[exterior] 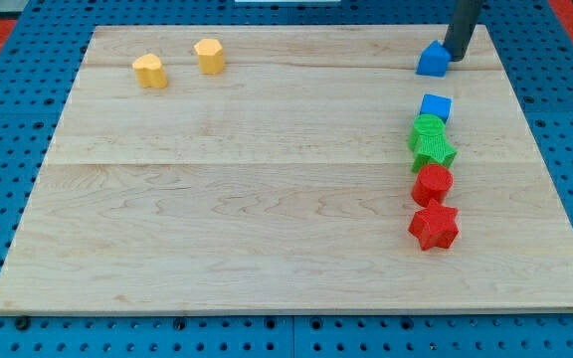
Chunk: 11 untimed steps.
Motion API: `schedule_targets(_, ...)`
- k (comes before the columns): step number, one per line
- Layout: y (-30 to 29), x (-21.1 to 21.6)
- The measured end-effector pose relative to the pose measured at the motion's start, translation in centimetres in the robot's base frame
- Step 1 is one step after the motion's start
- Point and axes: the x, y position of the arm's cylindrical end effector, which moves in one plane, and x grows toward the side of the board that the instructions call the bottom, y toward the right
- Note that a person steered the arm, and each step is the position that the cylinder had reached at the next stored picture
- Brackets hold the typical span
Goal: Move the blue triangle above the blue cube
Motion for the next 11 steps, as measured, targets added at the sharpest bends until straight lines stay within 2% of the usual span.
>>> schedule_targets(2,-4.7,2.9)
schedule_targets(3,-2.4,1.2)
schedule_targets(4,-3.4,-1.5)
schedule_targets(6,-9.9,0.5)
schedule_targets(11,-2.1,2.4)
